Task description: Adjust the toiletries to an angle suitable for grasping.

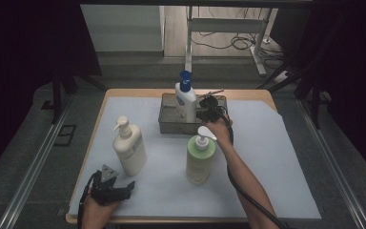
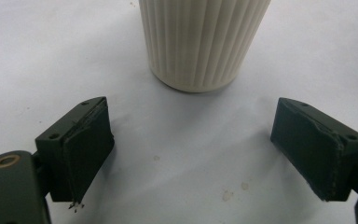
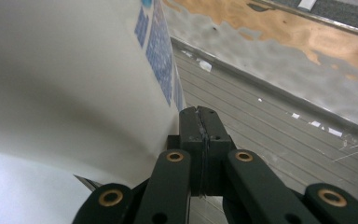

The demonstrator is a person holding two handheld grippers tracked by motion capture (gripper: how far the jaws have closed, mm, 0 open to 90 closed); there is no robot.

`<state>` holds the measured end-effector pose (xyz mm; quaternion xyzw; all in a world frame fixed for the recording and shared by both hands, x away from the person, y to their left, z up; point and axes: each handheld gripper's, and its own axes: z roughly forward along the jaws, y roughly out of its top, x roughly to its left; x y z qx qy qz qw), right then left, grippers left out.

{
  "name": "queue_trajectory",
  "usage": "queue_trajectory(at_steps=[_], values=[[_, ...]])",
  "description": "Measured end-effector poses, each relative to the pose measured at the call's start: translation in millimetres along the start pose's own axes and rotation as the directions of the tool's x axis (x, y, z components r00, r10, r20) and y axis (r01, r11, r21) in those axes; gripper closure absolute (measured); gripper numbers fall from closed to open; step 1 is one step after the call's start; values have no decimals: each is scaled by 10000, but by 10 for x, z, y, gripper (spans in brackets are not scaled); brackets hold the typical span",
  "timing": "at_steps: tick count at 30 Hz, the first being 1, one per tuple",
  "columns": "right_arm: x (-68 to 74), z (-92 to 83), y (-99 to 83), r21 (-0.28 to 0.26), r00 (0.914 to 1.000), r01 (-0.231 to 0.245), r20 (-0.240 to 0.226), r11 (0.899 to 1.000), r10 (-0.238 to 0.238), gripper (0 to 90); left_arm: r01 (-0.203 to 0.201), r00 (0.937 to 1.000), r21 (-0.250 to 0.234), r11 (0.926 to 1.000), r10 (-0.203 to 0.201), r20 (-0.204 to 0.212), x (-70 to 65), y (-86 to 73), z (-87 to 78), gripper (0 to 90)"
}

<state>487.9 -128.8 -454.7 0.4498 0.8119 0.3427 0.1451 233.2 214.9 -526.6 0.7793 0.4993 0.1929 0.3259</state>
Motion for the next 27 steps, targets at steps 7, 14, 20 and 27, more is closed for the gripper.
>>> queue_trajectory(at_steps=[7,14,20,27], values=[[34,13,15,-56,9996,-123,-240,9999,122,891,2,10000,-1,10000,-2,2,0,0,0,121],[46,42,28,-60,9989,-160,-440,9999,157,885,0,10000,2,10000,0,0,0,0,0,121],[78,60,53,-5,9988,-31,-498,10000,30,885,4,10000,-11,10000,-4,1,0,0,1,121],[140,85,94,-7,9991,-18,-427,10000,17,878,15,10000,-12,10000,-15,-1,-1,0,1,121]])
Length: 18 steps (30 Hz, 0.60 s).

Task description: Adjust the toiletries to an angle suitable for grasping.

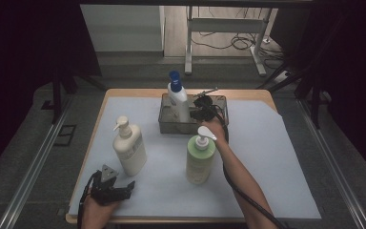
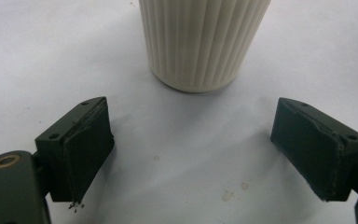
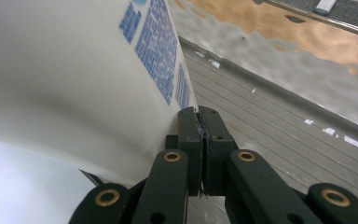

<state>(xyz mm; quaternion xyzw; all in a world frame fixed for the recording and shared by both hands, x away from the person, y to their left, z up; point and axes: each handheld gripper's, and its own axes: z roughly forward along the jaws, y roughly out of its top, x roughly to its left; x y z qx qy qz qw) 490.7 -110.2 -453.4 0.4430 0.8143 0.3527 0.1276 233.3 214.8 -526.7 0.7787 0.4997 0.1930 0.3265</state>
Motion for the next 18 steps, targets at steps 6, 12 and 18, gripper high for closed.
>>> queue_trajectory(at_steps=[6,12,18], values=[[24,31,20,110,9998,187,29,9998,-187,872,-2,10000,4,10000,2,11,1,0,0,121],[25,54,31,222,9998,217,44,9995,-218,882,-5,10000,8,10000,5,13,1,1,0,121],[41,81,50,426,9993,361,106,9984,-366,883,-7,10000,9,10000,7,13,1,0,0,121]])
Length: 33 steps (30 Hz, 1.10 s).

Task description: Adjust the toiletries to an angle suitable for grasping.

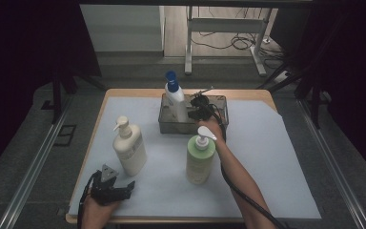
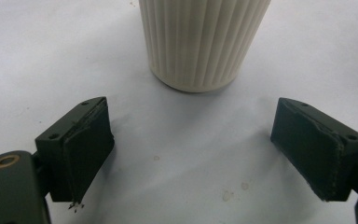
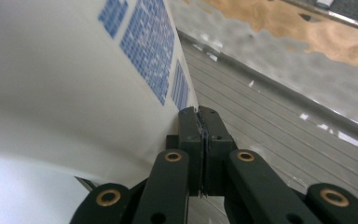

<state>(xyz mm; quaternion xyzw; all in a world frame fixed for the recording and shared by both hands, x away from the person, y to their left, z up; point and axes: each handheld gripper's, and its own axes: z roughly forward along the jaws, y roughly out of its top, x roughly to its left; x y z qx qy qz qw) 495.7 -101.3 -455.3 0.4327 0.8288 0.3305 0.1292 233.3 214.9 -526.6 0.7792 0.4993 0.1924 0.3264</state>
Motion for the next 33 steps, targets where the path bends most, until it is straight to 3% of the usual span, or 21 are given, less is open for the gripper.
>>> queue_trajectory(at_steps=[13,26,29,33], values=[[-33,16,17,369,9999,-60,-152,9993,66,892,1,10000,4,10000,-1,0,0,1,1,120],[45,62,46,518,9996,125,-270,9986,-112,885,-4,10000,2,10000,4,-3,0,0,0,121],[51,75,46,463,9997,-105,-227,9989,115,890,-1,10000,0,10000,1,0,0,0,0,121],[50,81,51,493,9995,-36,-314,9988,51,890,-2,10000,2,10000,2,-1,0,0,0,121]])
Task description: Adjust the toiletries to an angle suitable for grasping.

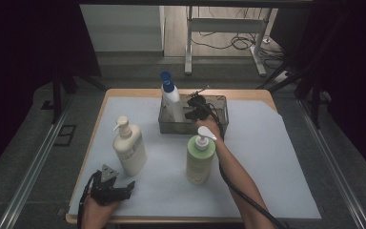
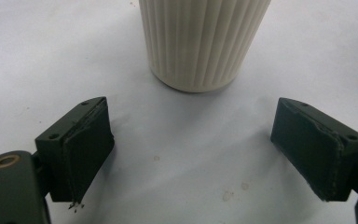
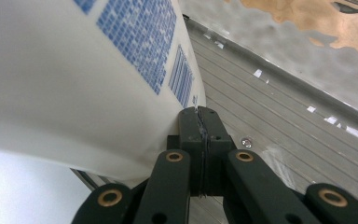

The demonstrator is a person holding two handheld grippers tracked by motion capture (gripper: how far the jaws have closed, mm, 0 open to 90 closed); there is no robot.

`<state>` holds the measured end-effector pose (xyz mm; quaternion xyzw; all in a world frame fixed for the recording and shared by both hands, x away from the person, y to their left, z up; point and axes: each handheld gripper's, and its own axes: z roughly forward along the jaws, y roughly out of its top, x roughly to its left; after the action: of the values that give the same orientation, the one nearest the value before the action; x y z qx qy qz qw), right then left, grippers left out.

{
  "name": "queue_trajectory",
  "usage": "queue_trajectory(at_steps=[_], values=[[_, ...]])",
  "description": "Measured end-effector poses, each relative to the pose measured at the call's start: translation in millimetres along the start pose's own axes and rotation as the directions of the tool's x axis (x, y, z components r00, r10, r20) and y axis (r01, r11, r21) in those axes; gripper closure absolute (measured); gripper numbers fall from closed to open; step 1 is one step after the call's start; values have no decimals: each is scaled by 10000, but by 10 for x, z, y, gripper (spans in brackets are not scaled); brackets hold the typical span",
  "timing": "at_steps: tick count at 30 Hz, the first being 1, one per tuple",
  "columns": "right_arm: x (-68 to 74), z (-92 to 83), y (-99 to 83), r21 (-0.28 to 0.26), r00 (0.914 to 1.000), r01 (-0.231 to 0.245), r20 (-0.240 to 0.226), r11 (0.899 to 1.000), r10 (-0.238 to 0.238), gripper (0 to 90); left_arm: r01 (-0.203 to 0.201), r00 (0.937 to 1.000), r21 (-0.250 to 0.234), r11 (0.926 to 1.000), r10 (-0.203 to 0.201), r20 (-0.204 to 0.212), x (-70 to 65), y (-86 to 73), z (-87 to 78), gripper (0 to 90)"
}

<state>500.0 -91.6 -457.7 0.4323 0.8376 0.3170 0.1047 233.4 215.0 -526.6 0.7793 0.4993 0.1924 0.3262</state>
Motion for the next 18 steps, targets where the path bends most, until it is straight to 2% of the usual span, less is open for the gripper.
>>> queue_trajectory(at_steps=[5,13,15,18], values=[[11,21,16,71,9999,73,124,9999,-74,885,0,10000,-1,10000,0,0,0,0,0,121],[-24,17,74,-216,9995,134,275,9997,-128,892,0,10000,0,10000,0,2,0,0,0,121],[-49,-1,85,-280,9995,62,318,9996,-53,892,3,10000,-1,10000,-3,3,0,0,0,121],[-96,-12,82,-308,9998,-161,138,9994,165,893,5,10000,2,10000,-5,4,0,0,0,121]])
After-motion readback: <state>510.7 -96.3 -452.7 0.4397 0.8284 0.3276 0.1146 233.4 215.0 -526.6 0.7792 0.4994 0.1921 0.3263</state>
